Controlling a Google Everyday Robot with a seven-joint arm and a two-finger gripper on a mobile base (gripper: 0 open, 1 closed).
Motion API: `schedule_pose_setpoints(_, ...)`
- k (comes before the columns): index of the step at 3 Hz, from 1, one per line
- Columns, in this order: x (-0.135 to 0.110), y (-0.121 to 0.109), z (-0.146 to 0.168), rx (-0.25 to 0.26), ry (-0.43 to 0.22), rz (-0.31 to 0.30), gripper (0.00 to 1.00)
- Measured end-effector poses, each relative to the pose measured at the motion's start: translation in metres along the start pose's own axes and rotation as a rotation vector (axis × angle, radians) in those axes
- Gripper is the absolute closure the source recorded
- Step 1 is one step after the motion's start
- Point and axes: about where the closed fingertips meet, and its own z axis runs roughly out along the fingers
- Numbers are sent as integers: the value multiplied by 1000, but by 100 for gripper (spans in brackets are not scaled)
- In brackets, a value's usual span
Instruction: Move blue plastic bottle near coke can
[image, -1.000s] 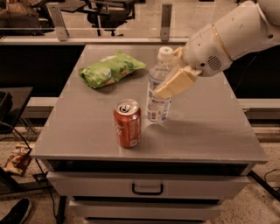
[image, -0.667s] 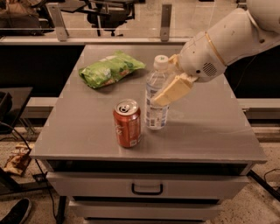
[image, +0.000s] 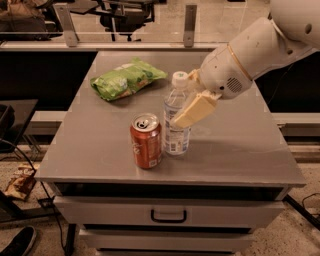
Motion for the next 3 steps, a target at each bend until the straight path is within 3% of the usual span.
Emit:
schedule_pose_setpoints(1, 4, 0, 3, 5, -1, 4, 7)
schedule_pose_setpoints(2, 3, 0, 4, 5, -1, 3, 0)
schedule_pose_setpoints(3, 3, 0, 4, 5, -1, 3, 0)
